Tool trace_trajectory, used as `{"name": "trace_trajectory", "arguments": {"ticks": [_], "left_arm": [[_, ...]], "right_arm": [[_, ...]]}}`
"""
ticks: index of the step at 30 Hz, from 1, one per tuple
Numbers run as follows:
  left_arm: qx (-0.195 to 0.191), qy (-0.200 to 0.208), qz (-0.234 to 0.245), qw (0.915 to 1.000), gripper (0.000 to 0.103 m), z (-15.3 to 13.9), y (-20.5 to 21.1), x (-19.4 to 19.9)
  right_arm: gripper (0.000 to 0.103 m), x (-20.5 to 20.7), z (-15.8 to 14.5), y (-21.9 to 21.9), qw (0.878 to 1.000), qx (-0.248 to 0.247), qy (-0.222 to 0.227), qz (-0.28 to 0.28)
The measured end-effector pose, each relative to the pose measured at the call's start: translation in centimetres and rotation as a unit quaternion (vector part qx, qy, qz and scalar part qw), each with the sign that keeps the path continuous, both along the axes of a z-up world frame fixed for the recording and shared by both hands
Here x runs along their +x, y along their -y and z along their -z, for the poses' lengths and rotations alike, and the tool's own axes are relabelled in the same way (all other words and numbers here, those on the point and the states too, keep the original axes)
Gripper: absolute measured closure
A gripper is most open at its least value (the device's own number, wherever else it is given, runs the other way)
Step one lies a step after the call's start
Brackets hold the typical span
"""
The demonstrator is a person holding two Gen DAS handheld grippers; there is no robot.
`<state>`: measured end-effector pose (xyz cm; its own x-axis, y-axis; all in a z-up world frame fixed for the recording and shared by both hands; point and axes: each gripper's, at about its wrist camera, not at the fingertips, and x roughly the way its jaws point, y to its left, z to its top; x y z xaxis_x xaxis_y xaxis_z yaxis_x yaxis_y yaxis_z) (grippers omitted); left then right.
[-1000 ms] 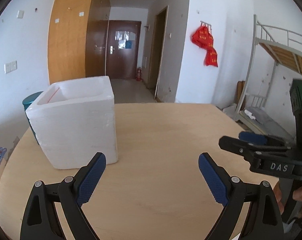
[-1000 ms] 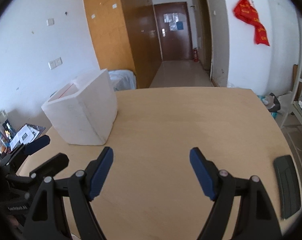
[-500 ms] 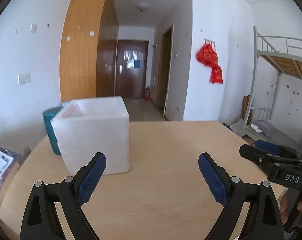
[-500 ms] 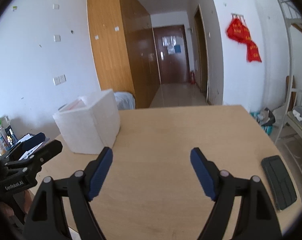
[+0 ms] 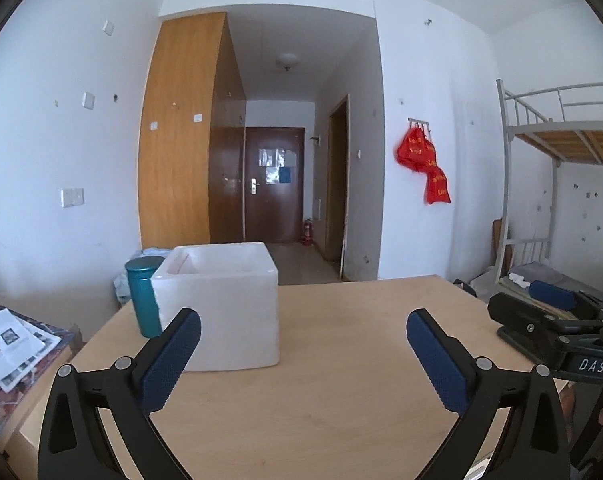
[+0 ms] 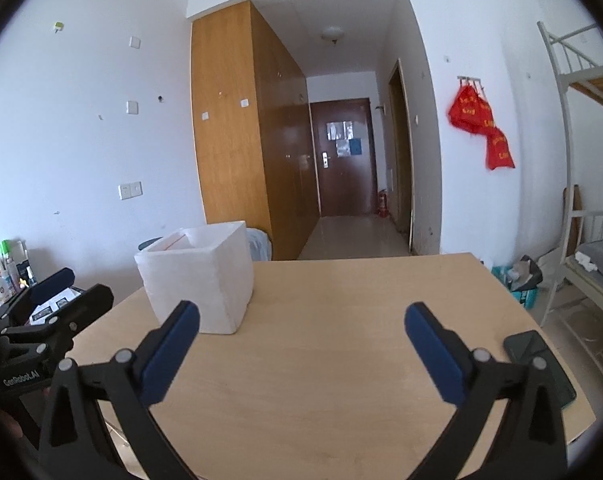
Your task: Organize soft objects
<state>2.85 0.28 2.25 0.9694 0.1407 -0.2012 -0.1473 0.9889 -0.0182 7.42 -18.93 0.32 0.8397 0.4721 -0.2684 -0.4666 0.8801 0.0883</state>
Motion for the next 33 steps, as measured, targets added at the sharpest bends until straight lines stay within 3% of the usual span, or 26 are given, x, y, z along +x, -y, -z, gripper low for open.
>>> {"name": "trace_trajectory", "arguments": {"ticks": [7,11,15,33], "left_arm": [[-0.007,0.014,-0.017,0.9997,0.000,0.4,-0.1,-1.2],[-0.013,0.041,-0.030,0.9986,0.000,0.9,0.0,-2.2],[-0.021,0.037,-0.039,0.9983,0.000,1.5,0.1,-2.5],[0.000,0.048,-0.050,0.9976,0.000,1.2,0.7,-2.8]], "right_arm": [[0.000,-1.3,0.6,0.4,0.999,0.013,0.028,0.006],[0.000,-1.7,1.3,0.3,0.997,0.012,0.068,0.023],[0.000,-1.1,1.5,0.2,0.999,0.014,0.044,0.018],[0.000,-1.8,1.1,-0.4,0.998,-0.003,0.053,0.029]]}}
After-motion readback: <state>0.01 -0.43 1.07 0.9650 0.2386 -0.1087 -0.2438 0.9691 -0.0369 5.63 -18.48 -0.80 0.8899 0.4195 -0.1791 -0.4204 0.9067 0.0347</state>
